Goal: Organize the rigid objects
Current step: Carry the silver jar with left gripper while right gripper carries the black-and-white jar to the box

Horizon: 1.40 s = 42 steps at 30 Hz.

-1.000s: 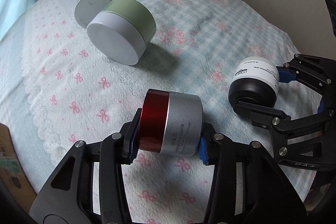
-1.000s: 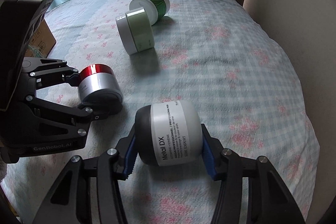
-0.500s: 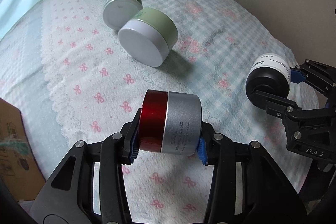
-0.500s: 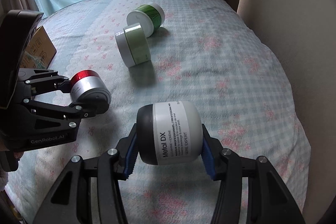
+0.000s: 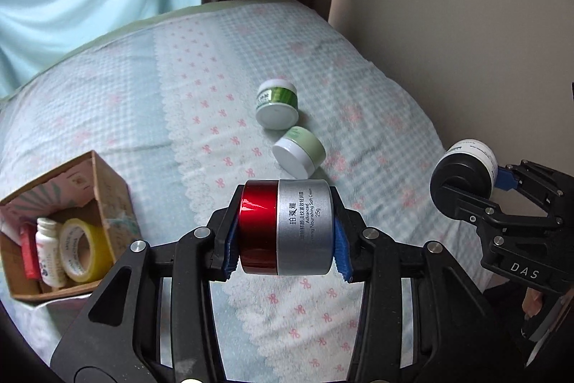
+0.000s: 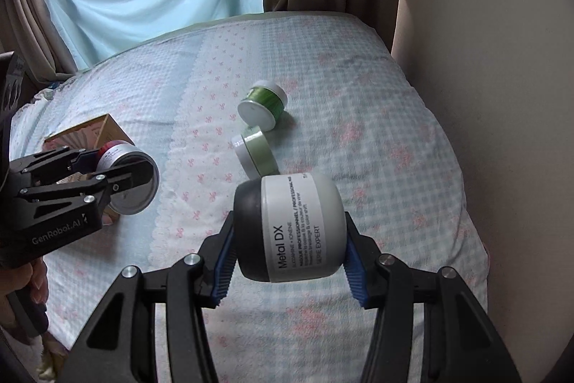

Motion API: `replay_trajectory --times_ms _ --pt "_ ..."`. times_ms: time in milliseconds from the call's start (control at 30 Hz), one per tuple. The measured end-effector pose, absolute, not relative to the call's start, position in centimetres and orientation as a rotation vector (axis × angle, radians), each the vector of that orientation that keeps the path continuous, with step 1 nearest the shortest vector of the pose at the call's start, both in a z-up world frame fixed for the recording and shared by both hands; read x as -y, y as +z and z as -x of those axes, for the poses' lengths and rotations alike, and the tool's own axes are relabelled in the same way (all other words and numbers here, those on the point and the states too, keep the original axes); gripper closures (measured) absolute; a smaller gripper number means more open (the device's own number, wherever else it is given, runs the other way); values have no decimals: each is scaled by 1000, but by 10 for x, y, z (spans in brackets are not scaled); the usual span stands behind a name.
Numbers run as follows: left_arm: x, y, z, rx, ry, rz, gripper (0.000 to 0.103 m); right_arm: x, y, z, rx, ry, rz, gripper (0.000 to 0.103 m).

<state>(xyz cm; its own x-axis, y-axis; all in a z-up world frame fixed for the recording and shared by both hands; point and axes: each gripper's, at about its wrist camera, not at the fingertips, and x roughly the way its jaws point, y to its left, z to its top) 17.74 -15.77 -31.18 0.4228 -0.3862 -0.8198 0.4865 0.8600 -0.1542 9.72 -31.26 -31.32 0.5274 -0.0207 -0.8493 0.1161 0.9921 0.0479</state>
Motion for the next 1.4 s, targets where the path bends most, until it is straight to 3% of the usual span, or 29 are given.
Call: replay_trajectory --times_ms 333,667,1033,1400 --pt "70 -216 -163 -979 -349 58 65 269 -228 -113 -978 47 -80 54" --pt "-51 -188 -169 -966 -182 128 65 187 -192 -156 -982 188 -33 54" --pt "-185 -211 -200 -1030 -143 134 65 61 -215 -203 -1072 237 -61 54" --pt "-256 -286 -252 -1149 -246 76 65 -26 -282 -238 -1197 157 -147 54"
